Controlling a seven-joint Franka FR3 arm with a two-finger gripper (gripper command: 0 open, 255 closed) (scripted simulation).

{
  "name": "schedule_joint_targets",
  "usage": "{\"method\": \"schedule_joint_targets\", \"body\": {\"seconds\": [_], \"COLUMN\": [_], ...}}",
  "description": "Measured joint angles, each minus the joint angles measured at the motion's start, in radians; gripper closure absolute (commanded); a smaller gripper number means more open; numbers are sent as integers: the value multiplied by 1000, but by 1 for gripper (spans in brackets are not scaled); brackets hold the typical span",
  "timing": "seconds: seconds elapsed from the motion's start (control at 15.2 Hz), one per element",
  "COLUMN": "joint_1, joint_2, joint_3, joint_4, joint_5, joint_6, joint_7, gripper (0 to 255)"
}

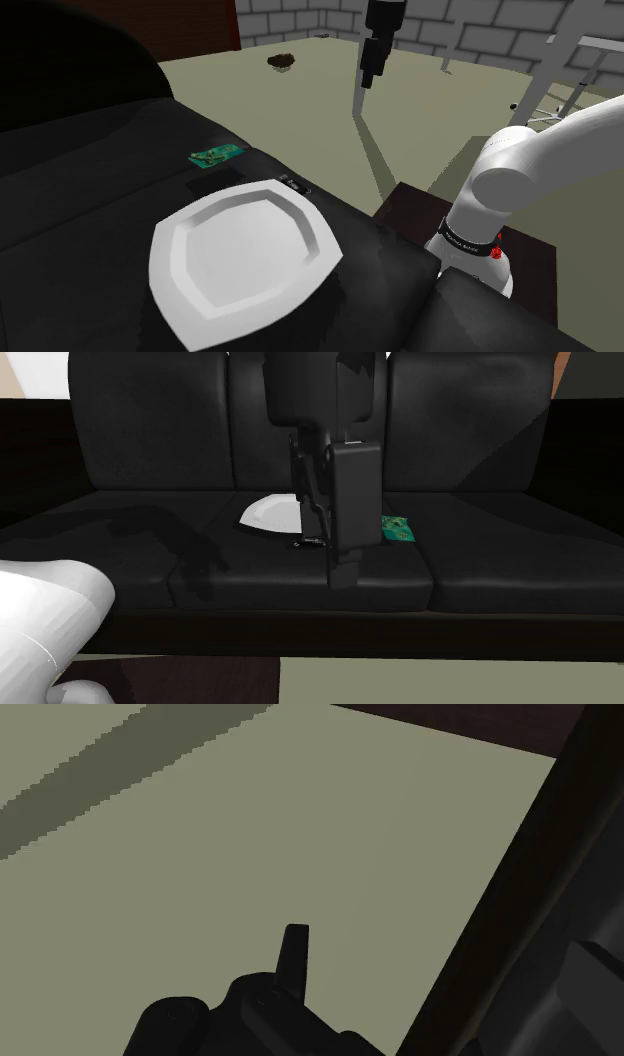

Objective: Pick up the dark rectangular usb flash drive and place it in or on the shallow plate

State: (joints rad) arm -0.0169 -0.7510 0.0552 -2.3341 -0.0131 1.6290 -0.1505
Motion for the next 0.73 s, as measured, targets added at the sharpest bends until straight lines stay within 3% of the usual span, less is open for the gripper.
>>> {"method": "schedule_joint_targets", "body": {"seconds": [0.2, 0.73], "joint_1": [4, 26], "joint_2": [-2, 50], "joint_3": [25, 188], "joint_4": [-16, -57], "joint_5": [25, 186], "joint_6": [10, 94], "joint_7": [46, 341], "gripper": [0, 0]}}
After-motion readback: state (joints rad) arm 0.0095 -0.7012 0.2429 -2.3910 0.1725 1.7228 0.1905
